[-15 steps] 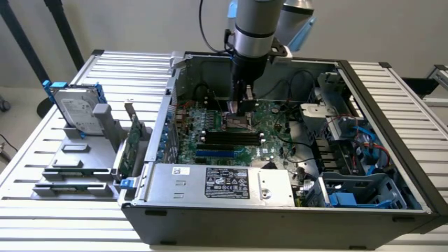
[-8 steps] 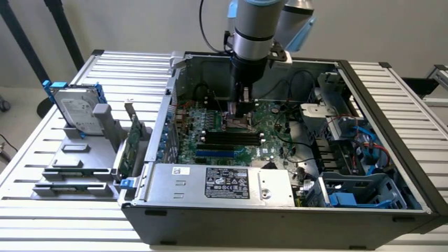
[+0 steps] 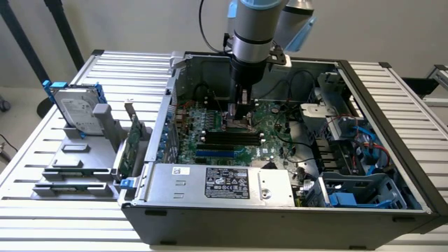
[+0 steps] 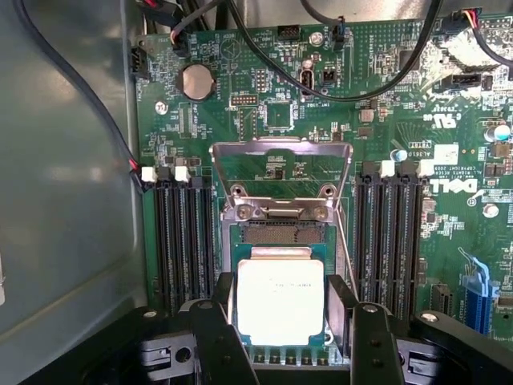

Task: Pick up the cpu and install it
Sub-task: 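Place the cpu into insertion slot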

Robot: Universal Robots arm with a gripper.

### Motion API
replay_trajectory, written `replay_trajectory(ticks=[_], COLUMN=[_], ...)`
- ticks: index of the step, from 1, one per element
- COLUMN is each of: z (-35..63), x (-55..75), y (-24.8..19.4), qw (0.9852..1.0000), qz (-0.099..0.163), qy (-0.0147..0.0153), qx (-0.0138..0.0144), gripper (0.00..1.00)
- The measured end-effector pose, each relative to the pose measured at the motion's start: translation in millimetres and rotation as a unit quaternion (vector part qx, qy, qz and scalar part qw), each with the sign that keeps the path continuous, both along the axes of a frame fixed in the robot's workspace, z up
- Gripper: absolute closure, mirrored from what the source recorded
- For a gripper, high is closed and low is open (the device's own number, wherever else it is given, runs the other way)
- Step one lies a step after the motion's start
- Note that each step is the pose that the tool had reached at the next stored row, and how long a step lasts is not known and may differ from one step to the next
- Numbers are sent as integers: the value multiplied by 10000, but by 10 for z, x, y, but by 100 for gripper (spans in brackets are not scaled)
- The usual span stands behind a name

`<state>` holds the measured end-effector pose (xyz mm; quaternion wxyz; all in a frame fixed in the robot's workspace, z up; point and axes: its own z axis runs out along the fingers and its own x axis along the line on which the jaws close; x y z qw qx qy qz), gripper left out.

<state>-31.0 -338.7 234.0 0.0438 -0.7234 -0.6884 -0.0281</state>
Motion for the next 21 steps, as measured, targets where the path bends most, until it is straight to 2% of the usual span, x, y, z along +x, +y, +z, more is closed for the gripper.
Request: replay_trajectory(ticks=[4, 6, 10, 13, 14, 17, 21], z=[-4, -12, -36, -50, -53, -60, -73], x=[0, -3, -35, -60, -65, -68, -71], y=[1, 1, 0, 0, 0, 1, 1], qw=[10000, 10000, 9999, 9998, 9998, 9997, 9997], qz=[-1, -2, -1, -1, -1, -1, 1], qy=[-2, -9, -101, -186, -202, -211, -210], qx=[0, -11, -38, -51, -55, -77, -124], gripper=[45, 45, 45, 45, 45, 45, 45])
